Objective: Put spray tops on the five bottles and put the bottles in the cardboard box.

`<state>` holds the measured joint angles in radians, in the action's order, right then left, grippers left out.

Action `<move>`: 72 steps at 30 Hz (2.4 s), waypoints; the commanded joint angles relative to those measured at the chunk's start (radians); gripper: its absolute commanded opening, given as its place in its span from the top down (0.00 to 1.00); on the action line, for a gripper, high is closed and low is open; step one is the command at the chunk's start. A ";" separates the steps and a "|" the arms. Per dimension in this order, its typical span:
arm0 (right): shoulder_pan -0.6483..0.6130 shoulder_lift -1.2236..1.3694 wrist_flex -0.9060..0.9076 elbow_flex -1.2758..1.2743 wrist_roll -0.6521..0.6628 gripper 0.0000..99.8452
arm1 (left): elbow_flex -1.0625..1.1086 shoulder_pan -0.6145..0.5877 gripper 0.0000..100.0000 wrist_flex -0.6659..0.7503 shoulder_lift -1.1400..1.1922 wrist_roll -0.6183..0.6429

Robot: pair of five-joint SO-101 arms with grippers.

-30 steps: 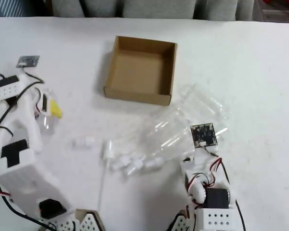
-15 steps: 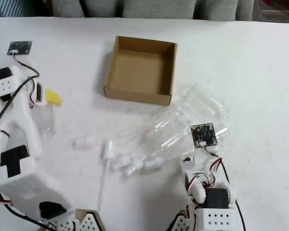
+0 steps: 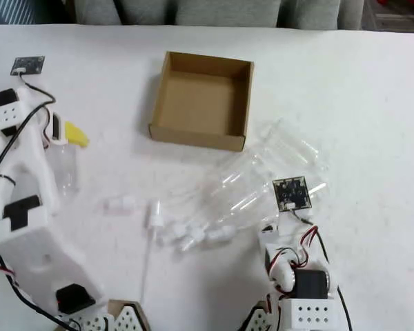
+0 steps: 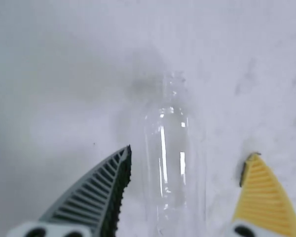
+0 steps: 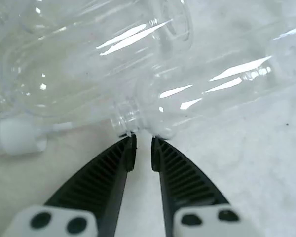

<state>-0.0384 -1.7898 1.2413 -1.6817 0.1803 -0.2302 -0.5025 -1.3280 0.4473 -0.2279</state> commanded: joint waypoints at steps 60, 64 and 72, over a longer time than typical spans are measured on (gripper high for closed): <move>0.007 -0.010 -0.018 -0.009 0.009 0.97 | 0.262 0.252 0.94 -0.193 -0.716 0.091; 0.007 -0.010 -0.018 -0.009 0.009 0.97 | 0.423 0.251 0.94 -0.072 -0.825 0.091; 0.007 -0.010 -0.022 -0.009 0.008 0.97 | 0.637 0.248 0.94 0.192 -0.955 0.245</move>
<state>-0.0384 -1.7898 1.2413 -1.6817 0.1803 0.3682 -0.2631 -1.2712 -0.4258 -0.1143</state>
